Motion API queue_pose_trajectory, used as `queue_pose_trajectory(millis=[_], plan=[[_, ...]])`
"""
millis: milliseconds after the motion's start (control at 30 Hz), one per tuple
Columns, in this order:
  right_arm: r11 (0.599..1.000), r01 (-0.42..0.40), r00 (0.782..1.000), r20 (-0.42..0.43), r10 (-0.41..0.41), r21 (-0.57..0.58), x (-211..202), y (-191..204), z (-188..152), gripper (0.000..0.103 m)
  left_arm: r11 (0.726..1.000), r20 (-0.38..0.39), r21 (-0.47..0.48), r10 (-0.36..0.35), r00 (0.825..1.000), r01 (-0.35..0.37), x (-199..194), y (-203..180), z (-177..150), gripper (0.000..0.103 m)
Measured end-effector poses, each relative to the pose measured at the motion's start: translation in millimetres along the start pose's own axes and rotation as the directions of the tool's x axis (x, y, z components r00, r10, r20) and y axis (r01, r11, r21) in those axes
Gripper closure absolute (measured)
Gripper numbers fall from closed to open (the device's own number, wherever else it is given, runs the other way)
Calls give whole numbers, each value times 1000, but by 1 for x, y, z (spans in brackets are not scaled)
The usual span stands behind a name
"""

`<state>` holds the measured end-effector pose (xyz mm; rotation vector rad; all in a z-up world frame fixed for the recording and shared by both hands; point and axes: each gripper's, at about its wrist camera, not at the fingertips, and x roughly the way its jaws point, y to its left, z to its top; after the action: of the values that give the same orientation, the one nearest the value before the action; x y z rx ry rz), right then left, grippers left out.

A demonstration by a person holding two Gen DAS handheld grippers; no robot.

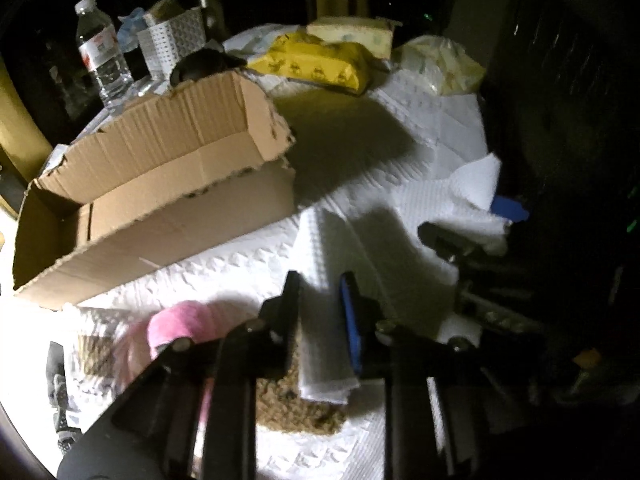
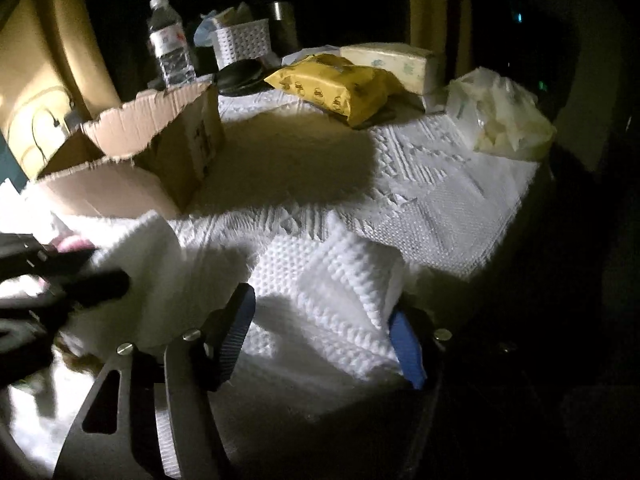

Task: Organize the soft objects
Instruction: 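Grasp a white paper towel with the left gripper while the right gripper holds its towel, then carry both paper towels over the cardboard box and lower them inside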

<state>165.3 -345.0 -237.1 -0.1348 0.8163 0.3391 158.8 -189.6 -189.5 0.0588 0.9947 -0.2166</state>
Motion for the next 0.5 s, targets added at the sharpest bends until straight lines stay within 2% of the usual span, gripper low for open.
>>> queue_pose_trajectory(millis=[33, 67, 100, 167, 367, 500], plan=[[1000, 15, 1000, 7, -15, -17, 1, 2, -1, 37, 1000, 7, 0, -2, 1000, 2, -3, 1, 0, 84], [1000, 17, 1000, 7, -17, -14, 1, 2, -1, 43, 1000, 12, -1, -1, 1000, 1, -6, 2, -1, 84], [1000, 22, 1000, 2, -22, 8, 0, -2, 1, 66, 1000, 17, -2, -2, 1000, 2, -8, 2, -1, 87], [999, 26, 1000, -7, -25, 46, -3, -11, 5, 94, 1000, 26, -8, -7, 1000, 7, -13, 6, -3, 87], [996, -39, 999, 30, 36, 84, -25, -11, 11, 95, 999, 49, -23, -45, 998, 46, -24, 15, -8, 96], [993, -82, 995, 68, 76, 83, -44, 0, 20, 95, 998, 82, -35, -57, 995, 61, -39, 23, -10, 96]])
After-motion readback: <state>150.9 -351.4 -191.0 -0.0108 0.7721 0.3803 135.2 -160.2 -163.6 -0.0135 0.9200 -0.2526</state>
